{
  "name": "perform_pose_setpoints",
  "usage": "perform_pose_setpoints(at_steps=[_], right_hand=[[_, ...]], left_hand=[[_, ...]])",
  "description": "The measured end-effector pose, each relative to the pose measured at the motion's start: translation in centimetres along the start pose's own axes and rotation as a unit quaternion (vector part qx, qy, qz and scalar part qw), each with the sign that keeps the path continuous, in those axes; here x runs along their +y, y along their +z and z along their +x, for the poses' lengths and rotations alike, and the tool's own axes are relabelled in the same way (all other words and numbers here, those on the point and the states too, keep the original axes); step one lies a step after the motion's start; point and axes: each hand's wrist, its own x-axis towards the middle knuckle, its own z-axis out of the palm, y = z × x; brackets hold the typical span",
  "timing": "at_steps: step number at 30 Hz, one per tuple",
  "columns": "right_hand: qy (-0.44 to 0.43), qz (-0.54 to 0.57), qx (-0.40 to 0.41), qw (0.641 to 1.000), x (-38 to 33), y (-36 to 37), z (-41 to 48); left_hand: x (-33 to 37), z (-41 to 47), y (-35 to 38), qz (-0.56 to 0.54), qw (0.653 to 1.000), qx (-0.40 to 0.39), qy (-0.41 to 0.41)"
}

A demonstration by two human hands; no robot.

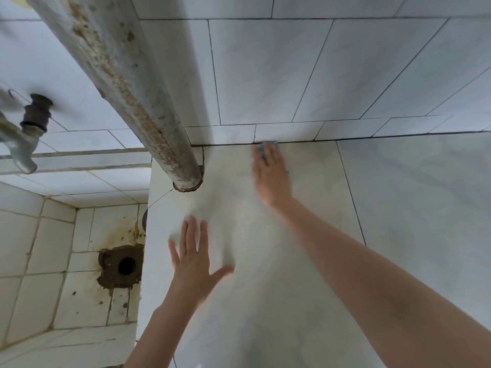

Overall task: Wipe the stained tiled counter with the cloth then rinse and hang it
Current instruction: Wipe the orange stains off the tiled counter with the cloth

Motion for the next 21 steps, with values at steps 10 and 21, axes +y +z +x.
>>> perform_pose_setpoints(at_steps=[10,21], right_hand=[[-0.141,-0.060,-0.070,0.986,-1.6,1.3,-1.1],[0.172,-0.031,-0.006,0.985,14.8,-5.5,-7.8]], left_hand=[[0.8,0.6,1.8,0.002,0.998,0.055,0.019],[1.7,0.2,1.8,0.003,0.998,0.063,0.005]])
